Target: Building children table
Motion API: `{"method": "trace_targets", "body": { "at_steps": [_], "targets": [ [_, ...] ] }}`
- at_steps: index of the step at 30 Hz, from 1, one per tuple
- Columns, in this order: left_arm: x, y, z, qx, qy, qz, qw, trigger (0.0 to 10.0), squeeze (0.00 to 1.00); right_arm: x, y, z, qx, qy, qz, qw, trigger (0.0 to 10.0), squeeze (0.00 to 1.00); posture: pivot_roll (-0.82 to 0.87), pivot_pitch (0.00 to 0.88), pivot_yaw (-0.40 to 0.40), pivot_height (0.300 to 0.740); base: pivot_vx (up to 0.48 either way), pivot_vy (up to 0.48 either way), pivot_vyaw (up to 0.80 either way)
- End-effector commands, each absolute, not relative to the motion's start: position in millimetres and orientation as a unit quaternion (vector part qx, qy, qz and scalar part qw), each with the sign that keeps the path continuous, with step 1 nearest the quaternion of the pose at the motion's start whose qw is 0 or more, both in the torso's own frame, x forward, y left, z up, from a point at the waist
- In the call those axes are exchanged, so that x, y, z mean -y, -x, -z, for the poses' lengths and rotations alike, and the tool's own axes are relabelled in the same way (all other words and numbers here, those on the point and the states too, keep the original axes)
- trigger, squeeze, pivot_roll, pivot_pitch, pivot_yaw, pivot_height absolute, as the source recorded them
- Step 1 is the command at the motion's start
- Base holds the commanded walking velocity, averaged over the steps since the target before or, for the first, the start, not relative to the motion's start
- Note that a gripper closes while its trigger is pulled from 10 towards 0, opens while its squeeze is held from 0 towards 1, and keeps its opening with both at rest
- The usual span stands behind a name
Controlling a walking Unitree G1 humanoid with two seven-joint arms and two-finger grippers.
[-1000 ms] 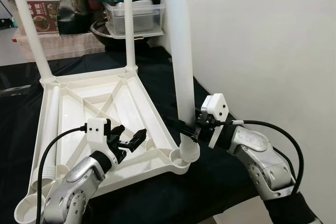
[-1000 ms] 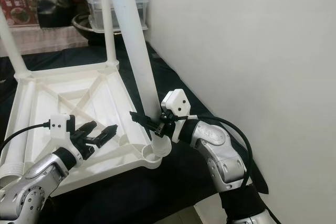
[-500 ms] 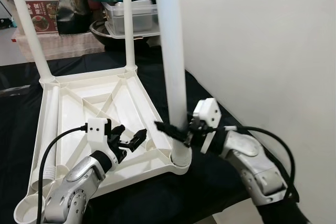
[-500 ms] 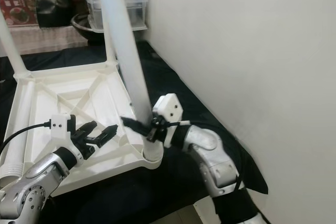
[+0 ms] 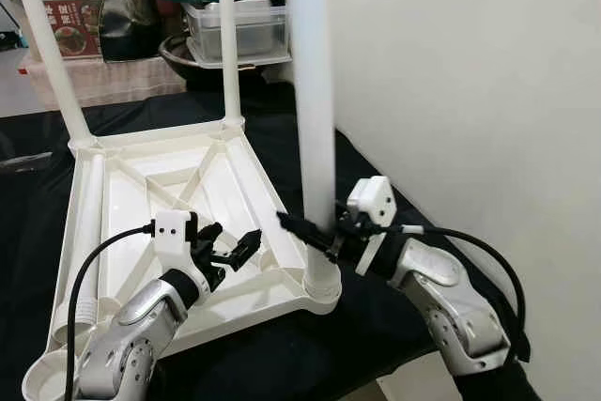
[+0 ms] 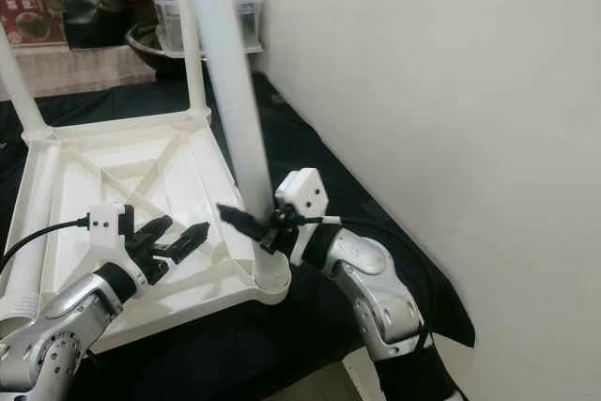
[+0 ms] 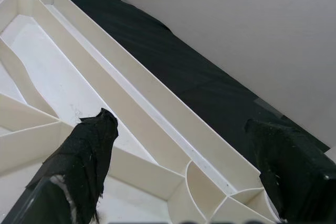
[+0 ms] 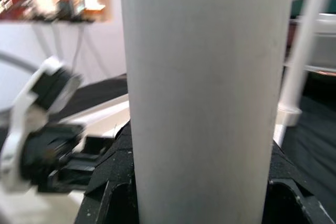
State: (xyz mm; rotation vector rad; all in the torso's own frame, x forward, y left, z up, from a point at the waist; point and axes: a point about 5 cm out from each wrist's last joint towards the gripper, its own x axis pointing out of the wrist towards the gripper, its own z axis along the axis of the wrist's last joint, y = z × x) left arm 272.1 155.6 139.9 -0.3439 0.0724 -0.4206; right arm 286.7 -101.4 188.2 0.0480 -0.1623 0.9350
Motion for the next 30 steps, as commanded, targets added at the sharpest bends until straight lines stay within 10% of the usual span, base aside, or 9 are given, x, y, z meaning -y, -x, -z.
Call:
{"method": "trace_targets", "body": {
  "at_steps": [1, 12, 30],
  "targets": [
    [-158, -274, -137, -0.041, 0.172, 0.203, 0.963, 10.0, 0.00, 102, -285, -173, 0.042, -0.061, -0.437, 0.897, 0.0, 0.00, -0.04, 0.000, -0.065, 0.740, 0.000, 0.000, 0.00],
    [-161, -276, -137, -0.042, 0.172, 0.195, 0.965, 10.0, 0.00, 104, -274, -164, 0.038, -0.071, -0.407, 0.910, 0.0, 0.00, -0.05, 0.000, -0.055, 0.740, 0.000, 0.000, 0.00],
    [-166, -276, -135, -0.039, 0.178, 0.180, 0.967, 10.0, 0.00, 104, -266, -166, 0.034, 0.049, -0.530, 0.846, 0.0, 0.00, -0.04, 0.000, -0.077, 0.740, 0.000, 0.000, 0.00]
  ]
}}
